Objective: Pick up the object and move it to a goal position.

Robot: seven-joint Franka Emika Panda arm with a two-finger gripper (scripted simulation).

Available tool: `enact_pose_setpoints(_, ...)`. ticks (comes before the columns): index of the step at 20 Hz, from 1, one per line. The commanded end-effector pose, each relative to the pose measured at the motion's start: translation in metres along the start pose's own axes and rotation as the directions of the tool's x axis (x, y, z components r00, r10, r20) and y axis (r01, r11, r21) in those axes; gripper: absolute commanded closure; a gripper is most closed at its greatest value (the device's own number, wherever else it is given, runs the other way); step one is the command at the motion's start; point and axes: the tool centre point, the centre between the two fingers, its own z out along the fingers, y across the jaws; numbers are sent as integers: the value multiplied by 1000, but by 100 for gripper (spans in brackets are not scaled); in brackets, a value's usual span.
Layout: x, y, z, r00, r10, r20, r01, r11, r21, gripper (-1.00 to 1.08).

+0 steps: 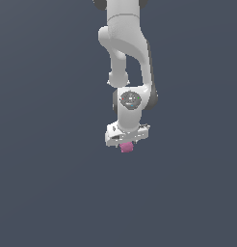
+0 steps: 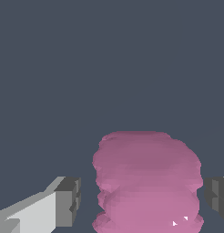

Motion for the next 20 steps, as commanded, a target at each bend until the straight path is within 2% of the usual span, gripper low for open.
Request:
enact_pose_setpoints(1,0,0,9,1000,-1,-1,1,1000,0,-92)
enact_pose_setpoints(5,1,0,13,1000,-1,-1,1,1000,0,-92)
enact_pose_setpoints(6,1,0,13,1000,-1,-1,1,1000,0,108)
enact_pose_setpoints(20,0,-1,8,1000,-1,-2,1,1000,0,108)
